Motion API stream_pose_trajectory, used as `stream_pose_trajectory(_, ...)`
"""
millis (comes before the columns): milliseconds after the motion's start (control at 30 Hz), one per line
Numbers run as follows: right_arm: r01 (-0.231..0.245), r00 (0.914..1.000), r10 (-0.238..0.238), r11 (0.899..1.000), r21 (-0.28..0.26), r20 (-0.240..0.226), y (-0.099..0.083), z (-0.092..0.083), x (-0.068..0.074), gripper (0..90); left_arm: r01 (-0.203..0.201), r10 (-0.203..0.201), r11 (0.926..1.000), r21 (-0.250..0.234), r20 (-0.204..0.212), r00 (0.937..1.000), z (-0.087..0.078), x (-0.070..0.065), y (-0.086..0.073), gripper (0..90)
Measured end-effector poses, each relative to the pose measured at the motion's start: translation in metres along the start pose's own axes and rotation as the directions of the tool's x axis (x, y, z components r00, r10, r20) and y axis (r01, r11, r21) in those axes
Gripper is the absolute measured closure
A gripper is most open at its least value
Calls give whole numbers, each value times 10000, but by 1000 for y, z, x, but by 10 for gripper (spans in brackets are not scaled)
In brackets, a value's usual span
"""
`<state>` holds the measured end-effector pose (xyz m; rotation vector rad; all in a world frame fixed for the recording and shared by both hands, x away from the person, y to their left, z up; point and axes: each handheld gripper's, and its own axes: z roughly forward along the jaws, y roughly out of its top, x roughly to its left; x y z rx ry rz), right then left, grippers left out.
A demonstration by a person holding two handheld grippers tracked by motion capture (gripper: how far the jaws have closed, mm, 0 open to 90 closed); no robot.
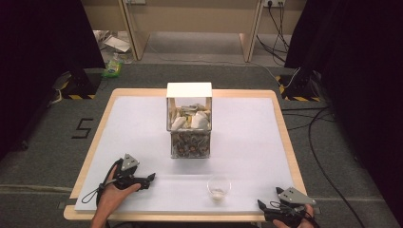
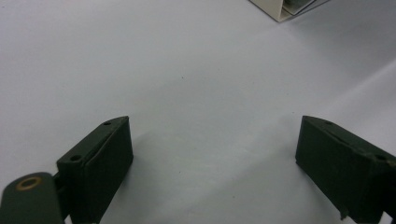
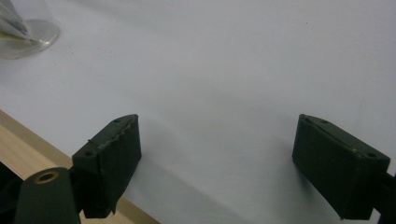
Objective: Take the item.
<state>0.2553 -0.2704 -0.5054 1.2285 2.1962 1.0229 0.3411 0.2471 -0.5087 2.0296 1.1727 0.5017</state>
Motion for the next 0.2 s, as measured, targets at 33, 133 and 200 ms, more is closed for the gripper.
stream_pose_trajectory(33, 21, 10000, -21, 10000, 1, 5, 0, 0, 0, 161, -10, 10, 10000, 1, -11, 10000, 0, 0, 0, 103)
stream_pose_trajectory(133, 2, 10000, -2, 10000, -1, 1, 0, 0, 0, 161, -10, 10, 10000, -3, -18, 10000, 0, 0, 0, 103)
stream_pose_trajectory(200, 21, 10000, -21, 10000, 0, 2, 0, 0, 0, 161, -16, 16, 10000, -1, -26, 10000, 0, 0, 0, 103)
